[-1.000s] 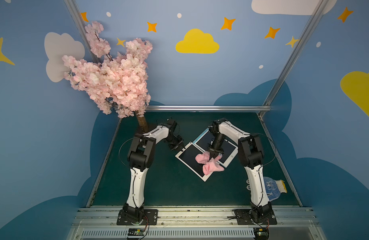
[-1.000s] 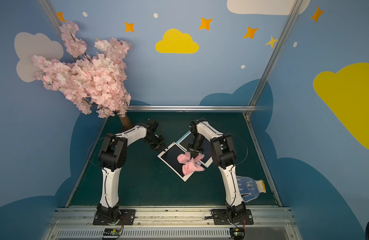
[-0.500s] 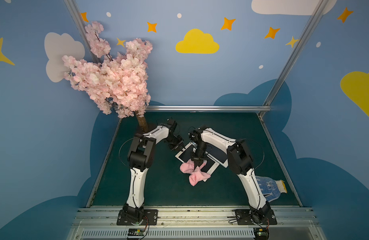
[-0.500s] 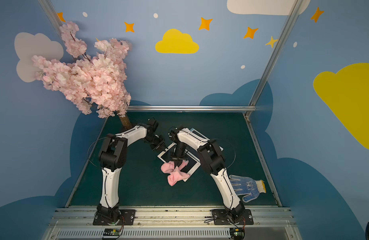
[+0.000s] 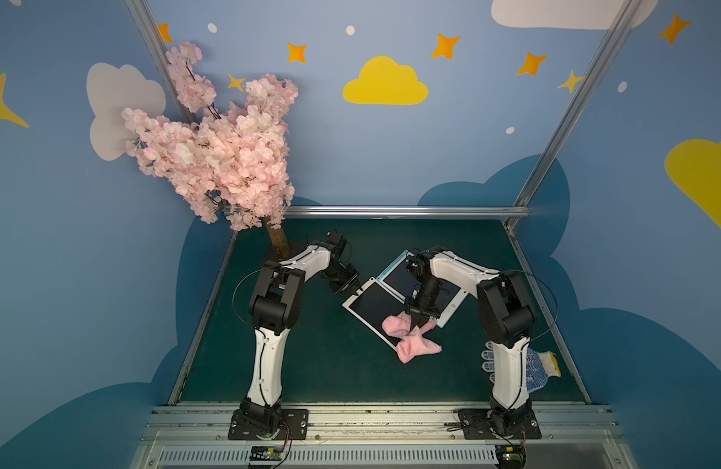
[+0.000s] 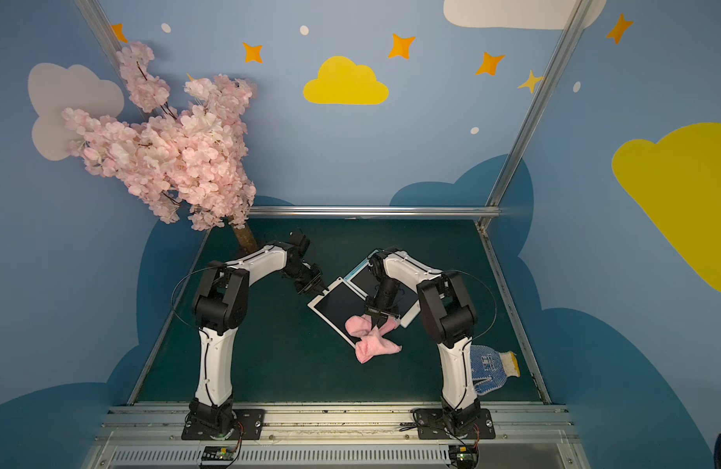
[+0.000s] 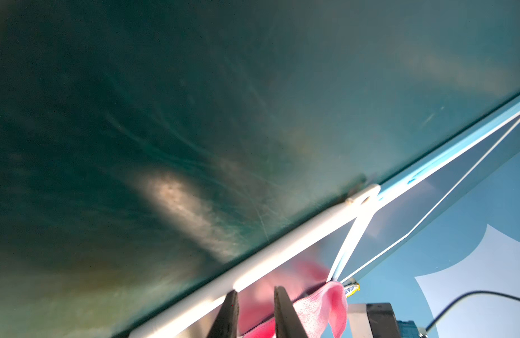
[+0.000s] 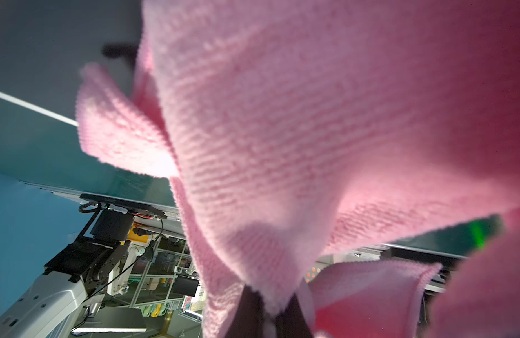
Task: Wipe the drawing tablet
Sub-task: Wipe the dirt from the drawing tablet.
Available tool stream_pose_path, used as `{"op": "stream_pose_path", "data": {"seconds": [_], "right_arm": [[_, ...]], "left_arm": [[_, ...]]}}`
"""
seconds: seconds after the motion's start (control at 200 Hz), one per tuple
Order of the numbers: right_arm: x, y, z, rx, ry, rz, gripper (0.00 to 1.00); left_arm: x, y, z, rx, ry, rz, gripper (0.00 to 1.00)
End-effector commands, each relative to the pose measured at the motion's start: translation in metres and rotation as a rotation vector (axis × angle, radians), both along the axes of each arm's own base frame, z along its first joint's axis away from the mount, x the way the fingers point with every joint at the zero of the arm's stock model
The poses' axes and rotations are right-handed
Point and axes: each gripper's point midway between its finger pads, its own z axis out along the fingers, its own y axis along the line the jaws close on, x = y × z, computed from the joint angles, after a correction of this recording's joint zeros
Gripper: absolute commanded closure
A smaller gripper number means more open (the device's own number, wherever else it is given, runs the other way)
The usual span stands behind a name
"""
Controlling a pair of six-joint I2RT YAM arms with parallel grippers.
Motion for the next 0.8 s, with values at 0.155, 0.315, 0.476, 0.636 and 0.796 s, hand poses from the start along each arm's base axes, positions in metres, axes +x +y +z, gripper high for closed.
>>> {"op": "stream_pose_path", "data": {"seconds": [0.155, 0.315, 0.476, 0.636, 0.796], "right_arm": [[-0.029, 0.036, -0.016, 0.018, -0.027, 0.112, 1.0], [-0.041, 0.039, -0.018, 0.017, -0.016, 0.137, 1.0], [-0.033, 0.013, -0.018, -0.004, -0.028, 0.103, 1.0], [-0.009, -0.018, -0.016, -0.03, -0.092, 0.084, 1.0], [0.008, -0.027, -0.019, -0.048, -0.165, 0.157, 1.0]], "left_arm": [[-0.005, 0.006, -0.019, 0.048, 0.036, 0.007, 0.75], [-0.006, 0.006, -0.018, 0.049, 0.036, 0.006, 0.75], [-0.006, 0.007, -0.018, 0.049, 0.037, 0.007, 0.75], [-0.006, 0.006, -0.018, 0.05, 0.036, 0.004, 0.75], [-0.006, 0.006, -0.019, 0.049, 0.039, 0.004, 0.75]]}}
